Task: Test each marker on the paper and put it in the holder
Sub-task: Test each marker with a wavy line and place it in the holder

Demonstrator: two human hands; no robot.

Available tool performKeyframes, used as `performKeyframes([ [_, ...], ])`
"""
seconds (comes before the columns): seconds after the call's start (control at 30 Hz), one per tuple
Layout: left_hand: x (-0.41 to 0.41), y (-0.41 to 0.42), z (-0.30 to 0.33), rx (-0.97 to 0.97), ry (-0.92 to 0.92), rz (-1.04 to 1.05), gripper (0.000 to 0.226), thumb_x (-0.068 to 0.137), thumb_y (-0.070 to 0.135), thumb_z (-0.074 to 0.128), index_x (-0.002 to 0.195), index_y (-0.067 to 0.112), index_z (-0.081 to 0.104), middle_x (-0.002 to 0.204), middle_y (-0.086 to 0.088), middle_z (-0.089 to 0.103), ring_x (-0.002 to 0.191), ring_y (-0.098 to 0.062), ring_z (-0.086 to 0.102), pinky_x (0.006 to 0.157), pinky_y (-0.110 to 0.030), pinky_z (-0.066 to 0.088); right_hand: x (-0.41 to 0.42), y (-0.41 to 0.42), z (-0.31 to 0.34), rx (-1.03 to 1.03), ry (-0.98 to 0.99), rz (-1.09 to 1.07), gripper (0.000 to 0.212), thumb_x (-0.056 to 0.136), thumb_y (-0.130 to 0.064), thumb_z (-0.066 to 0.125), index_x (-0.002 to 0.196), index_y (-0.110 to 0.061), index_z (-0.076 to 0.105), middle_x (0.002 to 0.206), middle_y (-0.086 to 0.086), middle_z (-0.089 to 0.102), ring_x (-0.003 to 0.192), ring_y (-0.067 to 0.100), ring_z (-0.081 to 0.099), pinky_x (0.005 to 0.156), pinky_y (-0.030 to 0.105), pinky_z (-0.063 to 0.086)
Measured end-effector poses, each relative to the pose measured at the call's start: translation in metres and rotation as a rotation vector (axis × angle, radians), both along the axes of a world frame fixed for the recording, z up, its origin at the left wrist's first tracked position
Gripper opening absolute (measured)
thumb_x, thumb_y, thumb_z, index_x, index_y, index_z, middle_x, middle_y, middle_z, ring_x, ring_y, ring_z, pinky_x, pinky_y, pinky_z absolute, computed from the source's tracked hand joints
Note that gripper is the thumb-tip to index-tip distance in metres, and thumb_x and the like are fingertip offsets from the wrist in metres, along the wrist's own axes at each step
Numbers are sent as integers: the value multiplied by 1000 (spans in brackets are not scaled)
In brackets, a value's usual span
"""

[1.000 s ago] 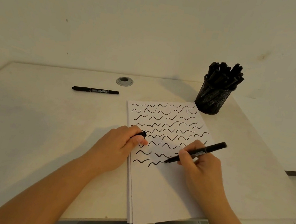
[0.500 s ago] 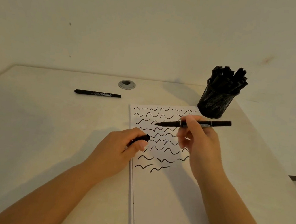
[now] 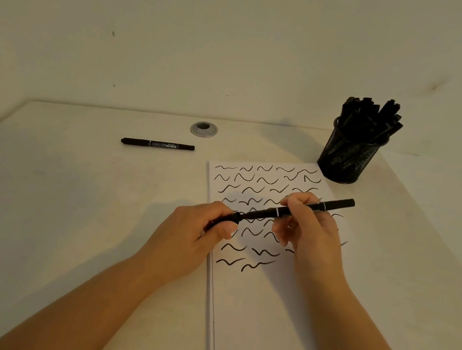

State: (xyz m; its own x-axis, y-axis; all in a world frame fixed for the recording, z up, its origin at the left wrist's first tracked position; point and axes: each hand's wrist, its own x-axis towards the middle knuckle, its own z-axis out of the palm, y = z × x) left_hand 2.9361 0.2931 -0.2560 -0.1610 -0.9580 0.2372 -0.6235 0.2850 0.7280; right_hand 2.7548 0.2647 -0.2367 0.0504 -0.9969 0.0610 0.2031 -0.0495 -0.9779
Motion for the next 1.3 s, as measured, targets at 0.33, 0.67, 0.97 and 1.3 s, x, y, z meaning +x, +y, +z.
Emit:
performKeyframes([
  [0.33,-5,5,6,-80,57,-5,26,84,54,32,74,38,50,55,14,49,46,-6,41,45,-13,27,7,7,-1,-114,116,248,13,85,-2,59,76,-11,62,58,2,65,55,10,58,50,21,47],
  [0.67,-8,5,7,10,165,-21,28,86,46,38,65,34,52,47,9,33,41,-7,31,43,-14,24,9,9,-4,-151,57,288,2,79,-10,60,80,-9,59,56,-2,58,55,13,52,54,22,46],
  [0.97,-9,4,3,7,299,53,17,95,29,40,83,28,51,50,12,40,47,-5,32,47,-20,28,15,7,-6,-252,566,-49,23,85,-33,60,66,-21,59,54,-8,60,54,0,54,52,11,40],
  [1.3,0,-8,10,-19,186,87,18,93,28,43,77,34,48,54,12,51,47,-6,42,48,-19,34,29,-9,11,-1129,1330,-104,26,62,-6,81,82,-12,67,75,2,62,56,17,56,37,27,44],
])
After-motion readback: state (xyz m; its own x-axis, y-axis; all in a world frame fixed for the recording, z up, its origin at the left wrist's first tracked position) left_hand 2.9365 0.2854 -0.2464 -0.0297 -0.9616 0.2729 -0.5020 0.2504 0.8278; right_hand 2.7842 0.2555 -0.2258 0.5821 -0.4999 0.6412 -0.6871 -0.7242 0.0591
